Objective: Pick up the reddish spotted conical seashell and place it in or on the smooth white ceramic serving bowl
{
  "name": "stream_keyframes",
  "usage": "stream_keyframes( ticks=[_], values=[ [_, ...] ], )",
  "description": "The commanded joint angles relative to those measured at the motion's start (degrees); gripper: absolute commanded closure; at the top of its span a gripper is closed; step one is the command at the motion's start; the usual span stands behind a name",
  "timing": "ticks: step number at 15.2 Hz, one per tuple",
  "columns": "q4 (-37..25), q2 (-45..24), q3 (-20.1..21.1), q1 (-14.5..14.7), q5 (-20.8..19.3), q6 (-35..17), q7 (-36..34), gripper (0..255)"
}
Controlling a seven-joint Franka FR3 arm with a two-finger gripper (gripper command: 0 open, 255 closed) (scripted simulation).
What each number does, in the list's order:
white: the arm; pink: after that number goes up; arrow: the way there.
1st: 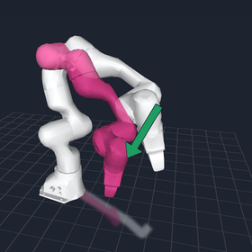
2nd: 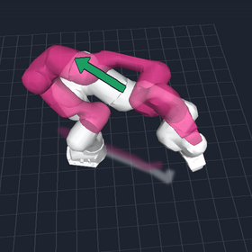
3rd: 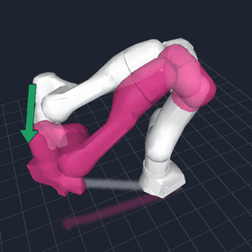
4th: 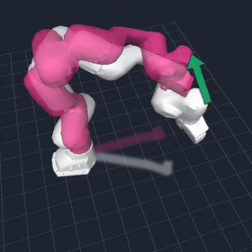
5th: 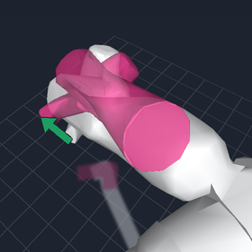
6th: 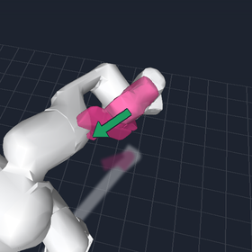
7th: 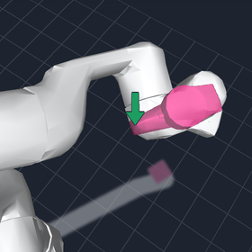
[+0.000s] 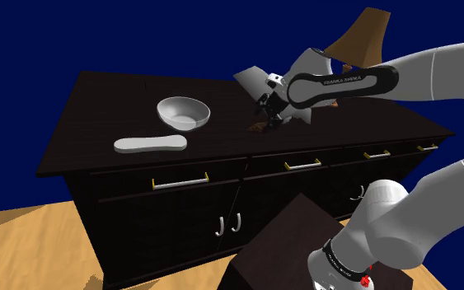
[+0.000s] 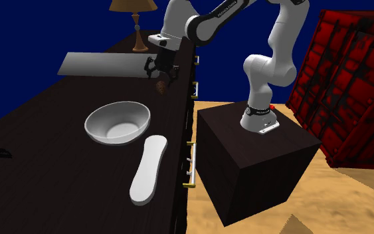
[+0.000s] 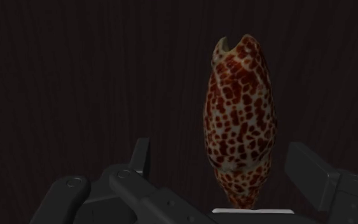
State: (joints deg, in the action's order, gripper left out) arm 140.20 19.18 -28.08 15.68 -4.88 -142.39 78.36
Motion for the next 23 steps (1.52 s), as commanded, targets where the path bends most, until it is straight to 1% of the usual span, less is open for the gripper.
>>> stream_keyframes(
  ticks=[1, 4, 11, 12, 21, 23],
  values=[
    [0.5, -1.3, -0.4, 0.4, 0.5, -1.9, 0.5, 0],
    [0.7, -3.3, -1.1, 1.1, 1.6, -4.0, 1.3, 0],
    [0.7, -3.3, -1.1, 1.1, 1.6, -4.0, 1.3, 0],
    [0.7, -3.3, -1.1, 1.1, 1.6, -4.0, 1.3, 255],
    [0.7, -3.3, -1.1, 1.1, 1.6, -4.0, 1.3, 255],
    [-0.1, -2.4, -0.6, 0.8, 1.1, -2.3, 0.8, 255]
  ],
)
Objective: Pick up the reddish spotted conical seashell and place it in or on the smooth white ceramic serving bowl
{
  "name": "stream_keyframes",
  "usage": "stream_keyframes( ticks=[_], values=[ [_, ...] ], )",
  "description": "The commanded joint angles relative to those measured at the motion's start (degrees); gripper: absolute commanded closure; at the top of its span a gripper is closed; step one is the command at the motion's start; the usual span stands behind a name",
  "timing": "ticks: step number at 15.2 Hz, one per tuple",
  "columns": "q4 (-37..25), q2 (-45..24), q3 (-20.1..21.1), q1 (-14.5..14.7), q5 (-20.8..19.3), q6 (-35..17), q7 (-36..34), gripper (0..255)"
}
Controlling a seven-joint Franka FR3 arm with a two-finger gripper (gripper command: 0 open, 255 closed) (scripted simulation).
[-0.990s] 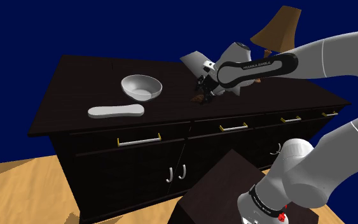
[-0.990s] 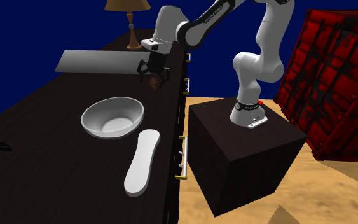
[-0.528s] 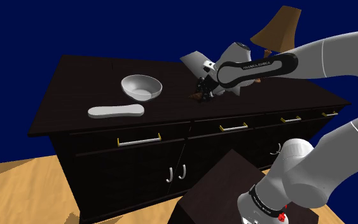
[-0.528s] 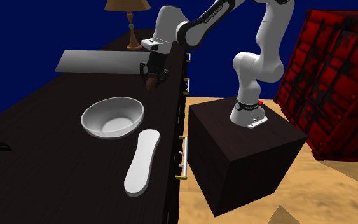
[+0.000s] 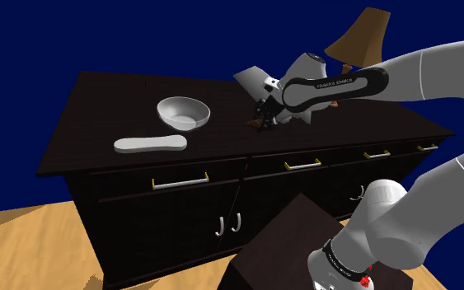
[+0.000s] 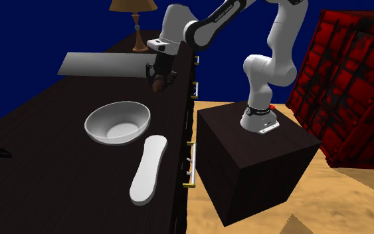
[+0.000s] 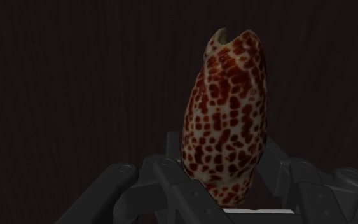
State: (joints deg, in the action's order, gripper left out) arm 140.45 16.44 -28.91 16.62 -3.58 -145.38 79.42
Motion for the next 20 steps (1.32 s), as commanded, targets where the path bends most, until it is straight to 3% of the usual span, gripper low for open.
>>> stream_keyframes(
  ticks=[1, 20],
  values=[
    [-0.8, 0.8, 0.4, -0.2, -0.4, 1.5, -0.5, 255],
    [-11.5, 5.7, 3.2, -0.9, -2.1, 17.0, -2.9, 255]
  ],
)
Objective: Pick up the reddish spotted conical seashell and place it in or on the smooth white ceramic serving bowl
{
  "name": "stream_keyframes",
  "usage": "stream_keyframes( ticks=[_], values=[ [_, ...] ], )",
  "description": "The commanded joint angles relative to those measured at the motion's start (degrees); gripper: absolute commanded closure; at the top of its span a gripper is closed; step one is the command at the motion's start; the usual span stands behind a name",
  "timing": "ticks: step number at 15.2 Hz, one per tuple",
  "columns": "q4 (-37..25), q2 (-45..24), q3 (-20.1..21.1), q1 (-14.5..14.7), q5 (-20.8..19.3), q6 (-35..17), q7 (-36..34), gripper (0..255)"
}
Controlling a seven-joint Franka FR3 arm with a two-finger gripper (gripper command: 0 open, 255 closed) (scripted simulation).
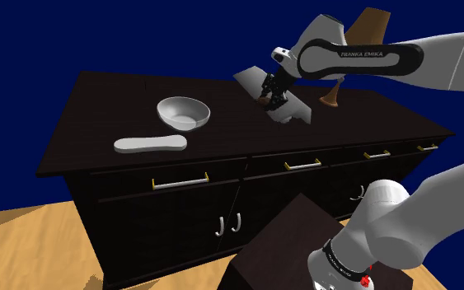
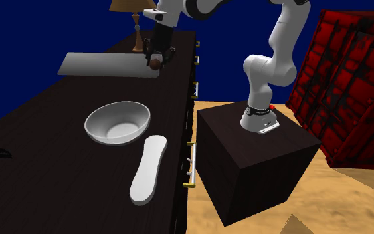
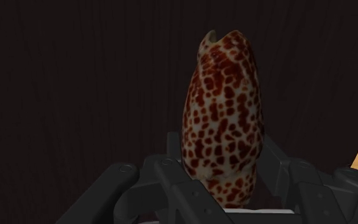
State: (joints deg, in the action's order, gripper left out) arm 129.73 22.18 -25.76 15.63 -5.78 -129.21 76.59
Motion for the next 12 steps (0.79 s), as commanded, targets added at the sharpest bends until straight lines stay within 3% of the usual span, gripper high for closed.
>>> stream_keyframes(
  ticks=[1, 6, 12],
  values=[
    [-1.5, 0.1, 0.2, 0.1, 0.0, 1.6, -0.1, 255],
    [-4.6, 0.5, 0.6, 0.1, 0.1, 5.1, -0.3, 255],
    [-10.1, -6.6, 4.5, 3.3, 1.9, 4.1, -6.3, 255]
  ],
)
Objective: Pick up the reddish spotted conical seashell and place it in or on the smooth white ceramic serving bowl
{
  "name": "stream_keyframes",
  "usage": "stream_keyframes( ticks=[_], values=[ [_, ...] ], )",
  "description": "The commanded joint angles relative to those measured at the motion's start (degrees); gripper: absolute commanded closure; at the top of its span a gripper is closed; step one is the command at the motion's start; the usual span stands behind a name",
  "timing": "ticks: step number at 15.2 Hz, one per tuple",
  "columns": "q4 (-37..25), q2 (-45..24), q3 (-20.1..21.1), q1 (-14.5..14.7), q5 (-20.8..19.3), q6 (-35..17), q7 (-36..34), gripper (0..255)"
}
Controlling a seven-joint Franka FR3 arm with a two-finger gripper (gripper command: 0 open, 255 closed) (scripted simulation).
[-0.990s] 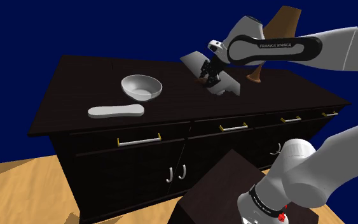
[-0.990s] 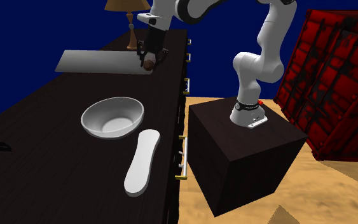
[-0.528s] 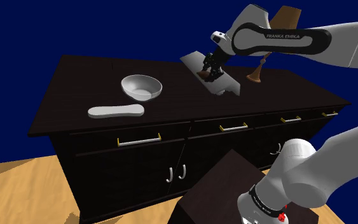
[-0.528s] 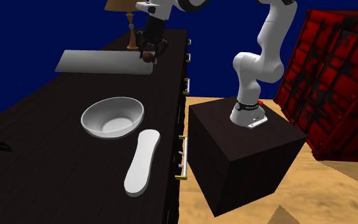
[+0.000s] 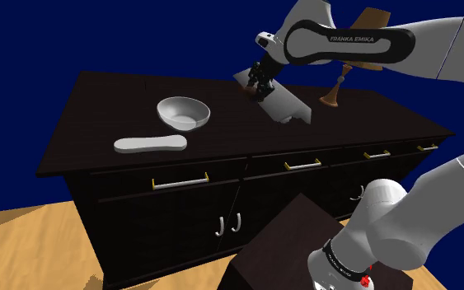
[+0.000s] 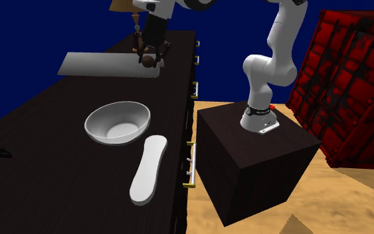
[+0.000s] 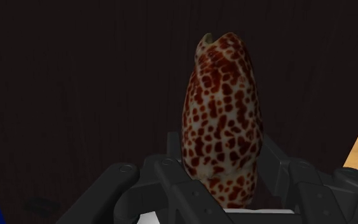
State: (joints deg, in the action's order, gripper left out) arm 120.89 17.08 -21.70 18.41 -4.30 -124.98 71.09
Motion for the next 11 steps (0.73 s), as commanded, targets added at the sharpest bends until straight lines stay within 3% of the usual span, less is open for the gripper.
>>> stream_keyframes(
  ticks=[1, 11],
  values=[
    [-2.4, -2.8, 1.0, 1.0, 0.7, -0.2, -1.7, 255],
    [-17.9, -17.6, 5.7, 5.4, 3.0, 1.3, -10.1, 255]
  ],
)
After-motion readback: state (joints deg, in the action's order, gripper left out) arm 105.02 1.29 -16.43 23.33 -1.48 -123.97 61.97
